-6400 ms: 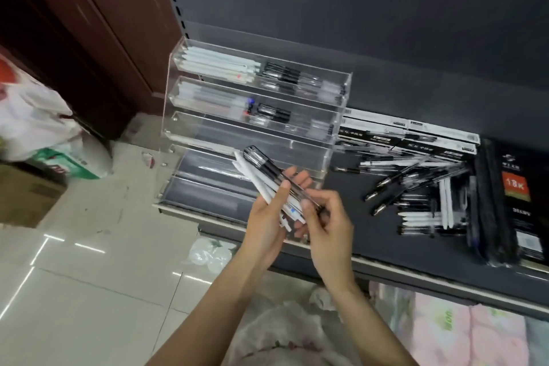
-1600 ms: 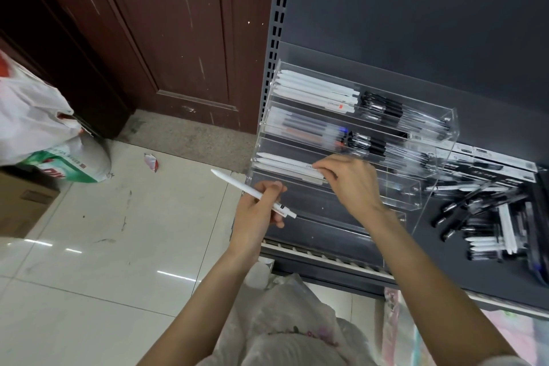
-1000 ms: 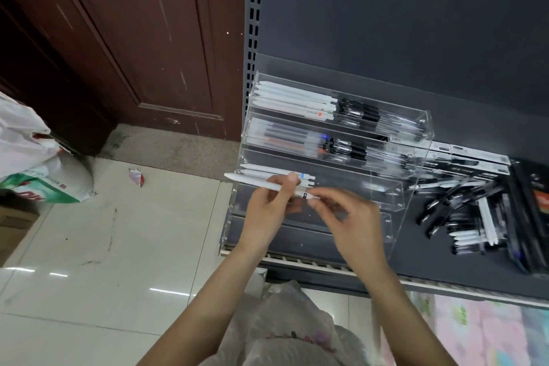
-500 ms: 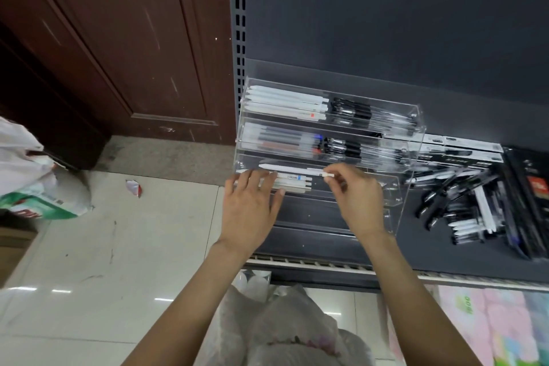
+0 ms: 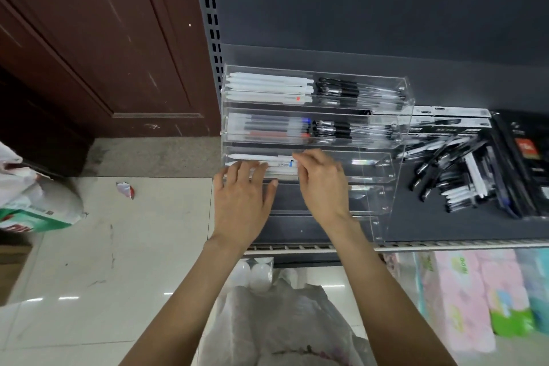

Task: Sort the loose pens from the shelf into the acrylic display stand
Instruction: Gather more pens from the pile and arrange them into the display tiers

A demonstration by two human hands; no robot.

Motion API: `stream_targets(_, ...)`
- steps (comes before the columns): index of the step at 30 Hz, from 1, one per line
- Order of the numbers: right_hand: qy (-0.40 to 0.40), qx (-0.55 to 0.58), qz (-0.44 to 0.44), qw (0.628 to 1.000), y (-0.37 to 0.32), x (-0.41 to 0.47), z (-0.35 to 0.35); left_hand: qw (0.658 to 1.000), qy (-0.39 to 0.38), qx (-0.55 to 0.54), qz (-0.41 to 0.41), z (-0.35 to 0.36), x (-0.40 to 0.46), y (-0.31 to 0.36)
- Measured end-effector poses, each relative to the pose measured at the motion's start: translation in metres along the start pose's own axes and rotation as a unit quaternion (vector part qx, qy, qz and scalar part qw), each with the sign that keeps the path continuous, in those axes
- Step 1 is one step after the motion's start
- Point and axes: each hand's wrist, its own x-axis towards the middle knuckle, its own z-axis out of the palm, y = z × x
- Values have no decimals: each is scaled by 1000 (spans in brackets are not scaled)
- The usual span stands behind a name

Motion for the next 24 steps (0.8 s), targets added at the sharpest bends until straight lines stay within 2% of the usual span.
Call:
stream_targets(4,-6,84,15,996,9,-10,-22,996,61,-57,4,-9,2,12)
stream_targets(6,16,117,14,993,20,-22,-44,983,117,-143,27,-18,2,28)
stream_targets(8,50,116,15,992,37,-40,-67,952,160,-251,72,-27,0,53)
stream_targets(10,71,103,38,991,62,-63,-89,918,155,-341,131,-31,-3,83)
stream_targets(13,60,100,96,989,114,-98,-113,888,76,-402,210,-22,-5,132)
stream_targets(15,49,93,138,985,156,-118,-122,889,6,-389,240,-10,-5,168)
stream_targets(18,24,72,191,979,223,-138,-127,906,-83,-341,235,18,1,222)
stream_targets(21,-32,73,216,973,281,-139,-132,944,-116,-243,191,58,22,268)
stream_targets(24,-76,73,202,974,314,-125,-138,970,-142,-155,123,96,56,291)
